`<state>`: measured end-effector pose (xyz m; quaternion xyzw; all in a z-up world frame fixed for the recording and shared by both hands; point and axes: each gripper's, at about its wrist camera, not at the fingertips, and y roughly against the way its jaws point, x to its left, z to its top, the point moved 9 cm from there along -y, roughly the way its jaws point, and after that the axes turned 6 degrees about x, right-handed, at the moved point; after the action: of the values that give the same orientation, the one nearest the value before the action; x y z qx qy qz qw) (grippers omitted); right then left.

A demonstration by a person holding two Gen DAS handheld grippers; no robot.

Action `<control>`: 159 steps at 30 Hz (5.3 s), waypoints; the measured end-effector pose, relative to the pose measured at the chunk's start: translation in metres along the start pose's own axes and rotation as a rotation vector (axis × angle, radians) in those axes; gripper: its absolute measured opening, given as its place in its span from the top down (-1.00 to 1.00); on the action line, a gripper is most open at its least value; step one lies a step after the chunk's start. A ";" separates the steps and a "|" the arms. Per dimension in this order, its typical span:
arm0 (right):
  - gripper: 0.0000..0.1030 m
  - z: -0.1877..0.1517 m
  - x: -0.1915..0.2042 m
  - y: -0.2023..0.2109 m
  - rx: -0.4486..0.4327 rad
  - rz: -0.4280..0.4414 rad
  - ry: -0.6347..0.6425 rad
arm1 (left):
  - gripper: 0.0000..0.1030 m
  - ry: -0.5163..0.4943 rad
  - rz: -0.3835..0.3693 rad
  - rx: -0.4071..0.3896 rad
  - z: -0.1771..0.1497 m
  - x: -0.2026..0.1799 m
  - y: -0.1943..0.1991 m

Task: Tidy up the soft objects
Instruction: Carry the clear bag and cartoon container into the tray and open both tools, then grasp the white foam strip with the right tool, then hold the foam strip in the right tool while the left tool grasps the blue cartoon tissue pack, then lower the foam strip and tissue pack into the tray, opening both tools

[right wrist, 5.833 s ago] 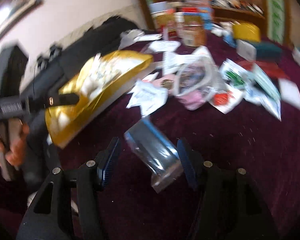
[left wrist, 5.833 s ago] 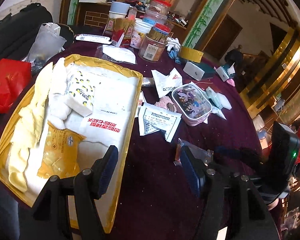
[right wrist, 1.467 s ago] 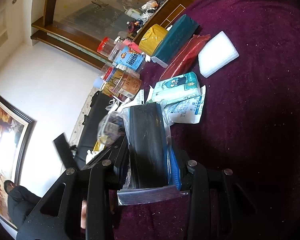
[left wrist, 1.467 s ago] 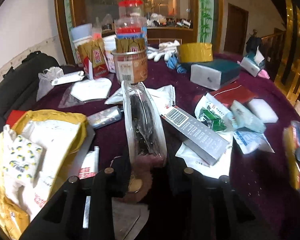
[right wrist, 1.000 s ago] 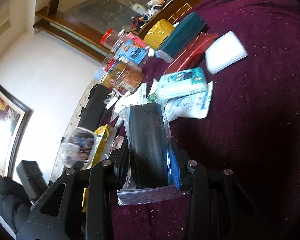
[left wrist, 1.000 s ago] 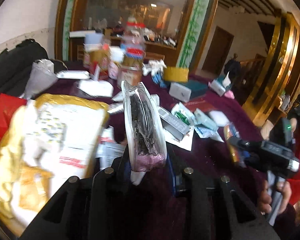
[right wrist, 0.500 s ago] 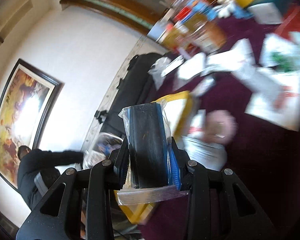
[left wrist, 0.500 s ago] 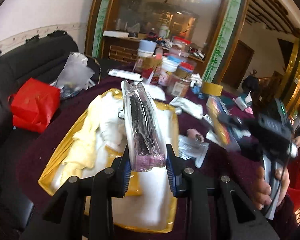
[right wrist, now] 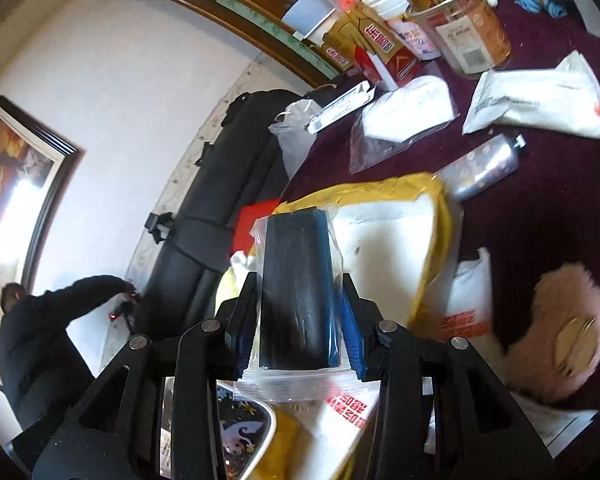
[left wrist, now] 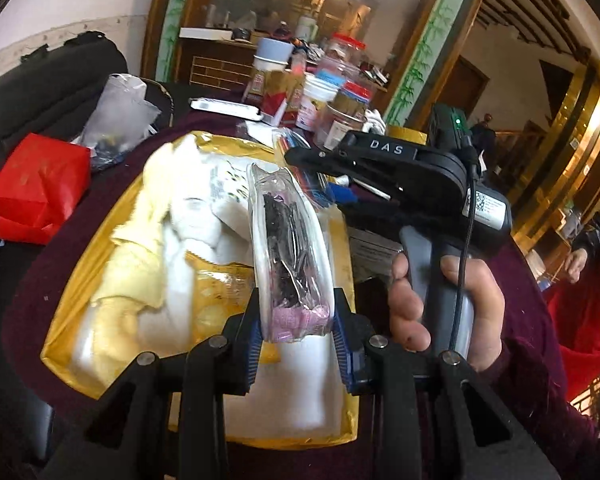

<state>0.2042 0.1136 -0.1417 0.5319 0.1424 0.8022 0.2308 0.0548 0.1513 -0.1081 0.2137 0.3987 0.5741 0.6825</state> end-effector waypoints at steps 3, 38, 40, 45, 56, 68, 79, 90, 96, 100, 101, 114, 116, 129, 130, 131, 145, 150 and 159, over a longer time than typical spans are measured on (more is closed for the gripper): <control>0.21 0.003 -0.005 0.002 0.008 0.030 -0.007 | 0.35 -0.025 -0.003 0.046 -0.004 -0.004 -0.010; -0.41 0.047 -0.154 0.324 -0.524 -0.288 -0.212 | -0.25 -0.224 0.050 -0.043 0.008 -0.100 0.008; -0.56 0.053 -0.188 0.337 -0.459 -0.382 -0.302 | -0.25 -0.241 0.015 0.003 0.001 -0.117 -0.011; -0.56 0.053 -0.256 0.337 -0.374 -0.150 -0.581 | -0.25 -0.273 -0.033 0.130 -0.023 -0.141 -0.050; -0.52 0.080 -0.284 0.304 -0.359 -0.169 -0.687 | -0.25 -0.249 -0.046 0.169 -0.024 -0.140 -0.058; 0.71 0.088 -0.307 0.301 -0.455 -0.185 -0.610 | -0.25 -0.205 -0.061 0.201 -0.021 -0.141 -0.070; 0.75 0.085 -0.309 0.303 -0.426 -0.124 -0.619 | -0.25 -0.091 -0.205 0.235 0.052 -0.219 -0.132; 0.76 0.085 -0.313 0.302 -0.398 -0.047 -0.675 | -0.26 0.056 -0.117 0.416 0.076 -0.251 -0.219; 0.76 0.086 -0.314 0.300 -0.398 -0.027 -0.690 | -0.26 0.064 -0.097 0.383 0.093 -0.266 -0.231; 0.76 0.087 -0.315 0.299 -0.399 -0.022 -0.695 | -0.26 0.118 -0.107 0.401 0.093 -0.263 -0.244; 0.76 0.088 -0.315 0.299 -0.398 -0.023 -0.695 | -0.26 0.129 -0.109 0.397 0.093 -0.262 -0.247; 0.77 0.090 -0.317 0.299 -0.415 -0.028 -0.685 | -0.22 0.161 -0.228 0.232 0.120 -0.273 -0.252; 0.77 0.091 -0.317 0.299 -0.415 -0.028 -0.682 | -0.22 0.177 -0.271 0.235 0.122 -0.273 -0.249; 0.77 0.092 -0.316 0.298 -0.410 -0.064 -0.657 | -0.26 0.214 -0.438 0.327 0.083 -0.296 -0.264; 0.77 0.092 -0.316 0.298 -0.411 -0.065 -0.657 | -0.26 0.211 -0.415 0.312 0.085 -0.294 -0.267; 0.77 0.093 -0.316 0.298 -0.411 -0.065 -0.655 | -0.26 0.210 -0.397 0.305 0.090 -0.292 -0.270; 0.76 0.093 -0.314 0.296 -0.420 -0.082 -0.646 | 0.81 0.107 -0.345 0.261 0.091 -0.284 -0.259; 0.73 0.089 -0.311 0.295 -0.414 0.020 -0.693 | 0.80 0.074 -0.354 0.220 0.100 -0.288 -0.236; 0.72 0.082 -0.259 0.281 -0.348 0.162 -0.653 | 0.81 0.129 -0.308 0.130 0.088 -0.226 -0.161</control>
<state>0.3028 -0.2626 -0.1799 0.7220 -0.1197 0.6183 0.2866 0.2179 -0.0895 -0.1097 0.1568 0.5058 0.4484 0.7201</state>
